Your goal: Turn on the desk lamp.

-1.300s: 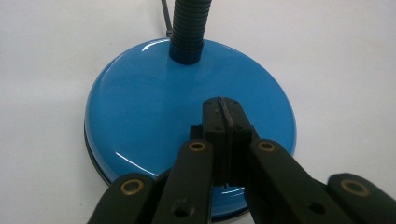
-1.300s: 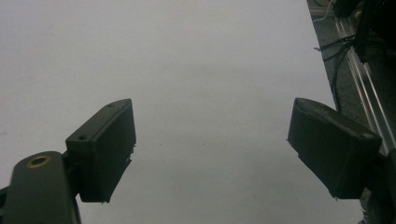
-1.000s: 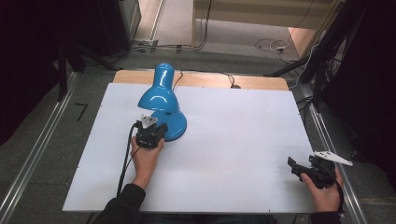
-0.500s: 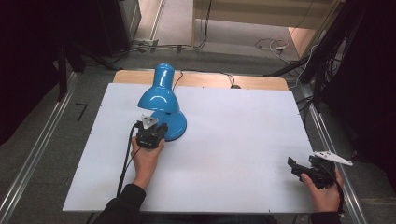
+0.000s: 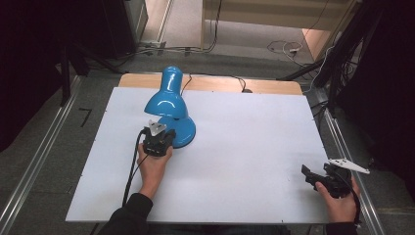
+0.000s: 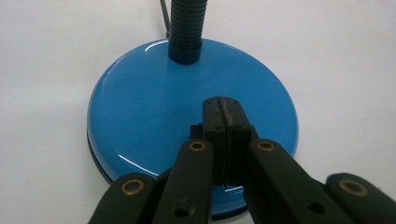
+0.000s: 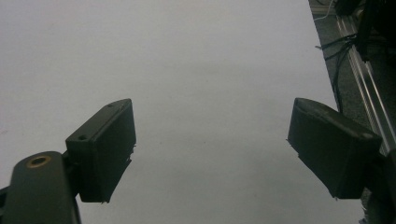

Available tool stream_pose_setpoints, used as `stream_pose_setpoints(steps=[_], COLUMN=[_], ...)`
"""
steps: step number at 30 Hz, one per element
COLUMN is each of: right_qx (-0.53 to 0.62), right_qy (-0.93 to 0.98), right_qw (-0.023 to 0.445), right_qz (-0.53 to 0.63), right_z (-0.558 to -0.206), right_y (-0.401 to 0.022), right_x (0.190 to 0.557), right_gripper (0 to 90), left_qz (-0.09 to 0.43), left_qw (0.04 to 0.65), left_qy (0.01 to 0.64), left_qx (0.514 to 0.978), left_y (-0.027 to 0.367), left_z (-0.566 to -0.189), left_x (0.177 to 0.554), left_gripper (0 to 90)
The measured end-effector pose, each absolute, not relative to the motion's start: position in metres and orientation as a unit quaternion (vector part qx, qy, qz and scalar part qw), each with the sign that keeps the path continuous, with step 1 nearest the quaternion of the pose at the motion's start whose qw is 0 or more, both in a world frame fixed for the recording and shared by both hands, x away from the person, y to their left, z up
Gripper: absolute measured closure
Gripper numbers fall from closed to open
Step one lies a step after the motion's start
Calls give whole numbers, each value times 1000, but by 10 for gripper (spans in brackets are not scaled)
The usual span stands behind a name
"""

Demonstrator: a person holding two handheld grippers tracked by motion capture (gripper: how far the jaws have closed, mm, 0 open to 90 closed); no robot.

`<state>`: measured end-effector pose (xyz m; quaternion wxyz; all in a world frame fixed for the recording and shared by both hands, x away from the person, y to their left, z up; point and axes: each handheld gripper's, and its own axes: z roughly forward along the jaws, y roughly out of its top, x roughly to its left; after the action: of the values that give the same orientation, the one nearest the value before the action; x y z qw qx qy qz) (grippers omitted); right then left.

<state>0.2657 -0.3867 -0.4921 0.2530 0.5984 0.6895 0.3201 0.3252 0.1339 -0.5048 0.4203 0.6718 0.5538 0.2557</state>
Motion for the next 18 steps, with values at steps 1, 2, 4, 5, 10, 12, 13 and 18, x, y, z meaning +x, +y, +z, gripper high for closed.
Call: stream_pose_setpoints(steps=[1, 2, 4, 5, 10, 12, 13, 18], right_qx=[598, 599, 598, 598, 599, 599, 598, 597], right_qy=[689, 689, 690, 690, 689, 689, 690, 690], right_qw=[253, 253, 253, 253, 252, 252, 252, 252], right_qz=[320, 321, 320, 320, 320, 321, 321, 322], right_z=[-492, -492, -492, -492, -492, -492, -492, -492], right_y=[-387, -387, -387, -387, -386, -386, -386, -386], right_x=[266, 266, 266, 266, 266, 266, 266, 266], right_gripper=[138, 138, 138, 138, 138, 138, 138, 138], left_qz=[256, 255, 255, 254, 246, 240, 240, 241], left_qw=[420, 420, 419, 419, 410, 416, 417, 421], left_qy=[554, 554, 553, 553, 550, 554, 553, 553], left_qx=[672, 672, 673, 674, 684, 680, 680, 678], left_y=[134, 134, 134, 134, 134, 135, 135, 135], left_z=[-505, -505, -504, -504, -503, -503, -504, -504], left_x=[325, 325, 325, 325, 323, 323, 323, 323], left_gripper=[900, 900, 900, 900, 900, 900, 900, 900])
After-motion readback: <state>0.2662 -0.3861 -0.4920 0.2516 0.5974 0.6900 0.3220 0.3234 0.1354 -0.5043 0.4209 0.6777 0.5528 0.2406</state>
